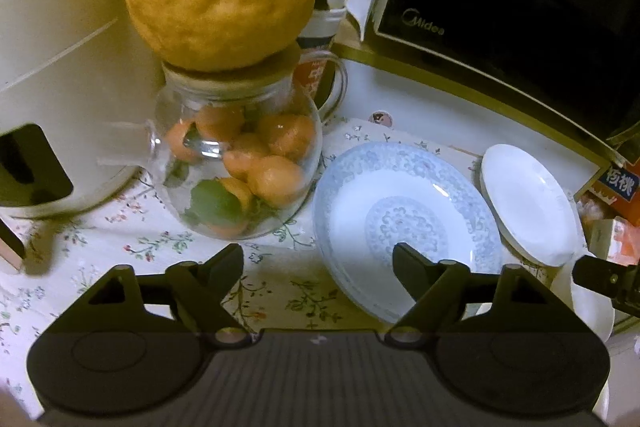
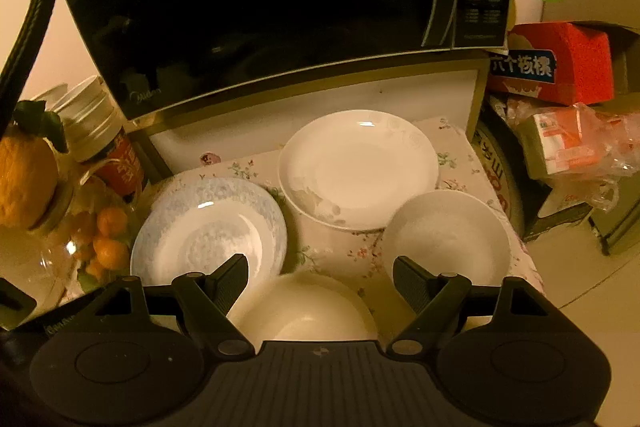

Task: Organize plates and bowls

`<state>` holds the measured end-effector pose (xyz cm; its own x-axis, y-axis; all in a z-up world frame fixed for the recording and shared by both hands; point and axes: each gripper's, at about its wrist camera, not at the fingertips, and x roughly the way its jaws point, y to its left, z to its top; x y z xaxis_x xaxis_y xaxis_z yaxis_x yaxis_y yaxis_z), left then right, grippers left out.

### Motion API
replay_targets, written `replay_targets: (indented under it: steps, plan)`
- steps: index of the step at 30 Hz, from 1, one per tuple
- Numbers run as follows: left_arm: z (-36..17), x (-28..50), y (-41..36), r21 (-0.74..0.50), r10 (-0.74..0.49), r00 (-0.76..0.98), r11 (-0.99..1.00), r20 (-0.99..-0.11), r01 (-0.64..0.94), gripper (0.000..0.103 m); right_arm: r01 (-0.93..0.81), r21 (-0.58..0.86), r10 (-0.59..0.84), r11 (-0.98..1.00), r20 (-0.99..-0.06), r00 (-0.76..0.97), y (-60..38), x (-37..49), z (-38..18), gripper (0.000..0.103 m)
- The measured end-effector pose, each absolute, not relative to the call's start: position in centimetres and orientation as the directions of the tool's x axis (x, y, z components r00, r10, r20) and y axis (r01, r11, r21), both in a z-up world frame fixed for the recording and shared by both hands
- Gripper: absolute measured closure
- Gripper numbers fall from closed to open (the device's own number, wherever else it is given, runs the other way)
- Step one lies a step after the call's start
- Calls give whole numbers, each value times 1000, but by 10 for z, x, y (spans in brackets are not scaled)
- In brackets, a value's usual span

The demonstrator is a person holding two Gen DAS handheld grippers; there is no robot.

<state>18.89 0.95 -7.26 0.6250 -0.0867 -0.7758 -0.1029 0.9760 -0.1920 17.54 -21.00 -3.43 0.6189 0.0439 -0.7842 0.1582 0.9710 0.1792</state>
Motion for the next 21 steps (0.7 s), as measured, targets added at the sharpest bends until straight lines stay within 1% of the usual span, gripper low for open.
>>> replay_targets:
  steps: [3,8,12,14,21]
  plan:
    - [-78,194,10,-198,-95,622,975,-777,-98,34,136,184,62,973,-785,617,-204,186,-39,26]
    - [-88,202,11,-191,-92,612,977,-786,-99,37,104,186,89,977,-801,592,-194,207,-56,32]
    - [-93,209,10,-203,-100,599,973,-794,-108,42,92,170,88,981,-817,569,-188,220,-72,34]
    - [-95,211,8,-207,-104,596,972,-796,-107,43,78,161,90,984,-823,561,-184,223,-78,37]
    - [-99,218,4,-196,-103,588,976,-802,-96,45,76,138,72,987,-826,559,-181,232,-86,37]
